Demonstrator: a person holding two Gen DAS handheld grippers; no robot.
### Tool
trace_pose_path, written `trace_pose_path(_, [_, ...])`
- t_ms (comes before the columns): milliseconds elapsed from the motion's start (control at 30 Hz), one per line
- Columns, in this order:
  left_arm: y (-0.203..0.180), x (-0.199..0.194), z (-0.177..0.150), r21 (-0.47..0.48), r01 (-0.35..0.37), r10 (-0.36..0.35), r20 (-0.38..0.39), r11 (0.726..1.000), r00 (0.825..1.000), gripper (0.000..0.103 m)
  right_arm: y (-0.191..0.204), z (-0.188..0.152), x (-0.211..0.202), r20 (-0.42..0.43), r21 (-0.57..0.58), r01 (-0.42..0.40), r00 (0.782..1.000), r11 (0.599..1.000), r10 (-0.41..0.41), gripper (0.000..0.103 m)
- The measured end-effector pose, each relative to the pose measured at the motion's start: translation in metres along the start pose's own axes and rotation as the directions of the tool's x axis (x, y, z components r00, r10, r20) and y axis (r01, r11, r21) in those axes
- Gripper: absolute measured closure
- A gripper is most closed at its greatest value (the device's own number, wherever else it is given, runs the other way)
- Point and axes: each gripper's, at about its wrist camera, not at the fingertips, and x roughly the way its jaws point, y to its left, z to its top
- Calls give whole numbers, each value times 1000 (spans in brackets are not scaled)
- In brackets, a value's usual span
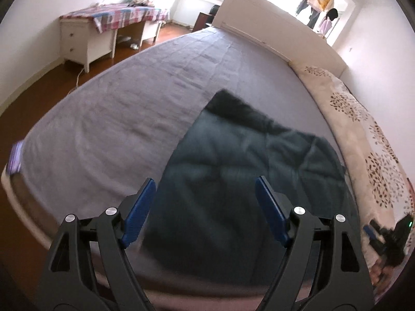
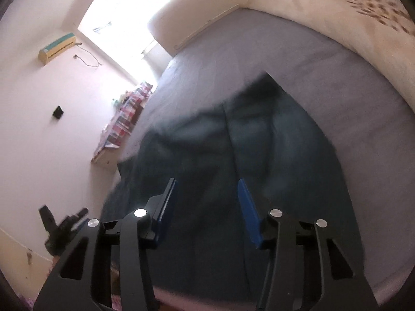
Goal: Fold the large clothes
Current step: 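Grasp the folded jacket edge with the left tool while the right tool pinches the jacket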
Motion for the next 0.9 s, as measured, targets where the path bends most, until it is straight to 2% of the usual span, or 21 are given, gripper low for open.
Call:
trace_pose_path(67, [12,-7,-16,-40,7,-8,-22,999,1000,23,-13,-31,-15,-32,34,38,999,999,-37,53])
trace_pose_path(167, [32,-9,-34,-138,47,-57,-70,989,996,22,-38,-65,-28,-79,122,65,995,990,-56,37])
trace_pose_path(267, [48,-1,-47,-251,78,-106,-102,965,989,21,-60,-82,-35,-77,240,48,997,970,-30,35])
trace_pose_path(333, [53,5,-54,-315,111,-154,-116,943,981,21,-70,-84,-36,-52,312,8,999,950,8,32])
trace_pose_path(400, [51,9,-59,-335,134,-181,-113,933,977,20,-76,-81,-33,-24,356,-37,999,934,49,28])
trace_pose_path(567, [40,18,-62,-338,151,-202,-119,929,972,16,-81,-76,-19,5,407,-74,997,911,79,26])
trace_pose_path(667, [37,27,-60,-334,134,-185,-126,933,975,15,-76,-69,-14,8,381,-44,999,924,44,26])
trace_pose_path(800, [38,46,-60,-370,100,-171,-165,924,971,15,-80,-71,-2,-18,377,-6,1000,926,14,26])
trace_pose_path(900, [39,60,-66,-454,117,-227,-196,883,954,15,-83,-77,2,-32,389,14,999,921,-2,26])
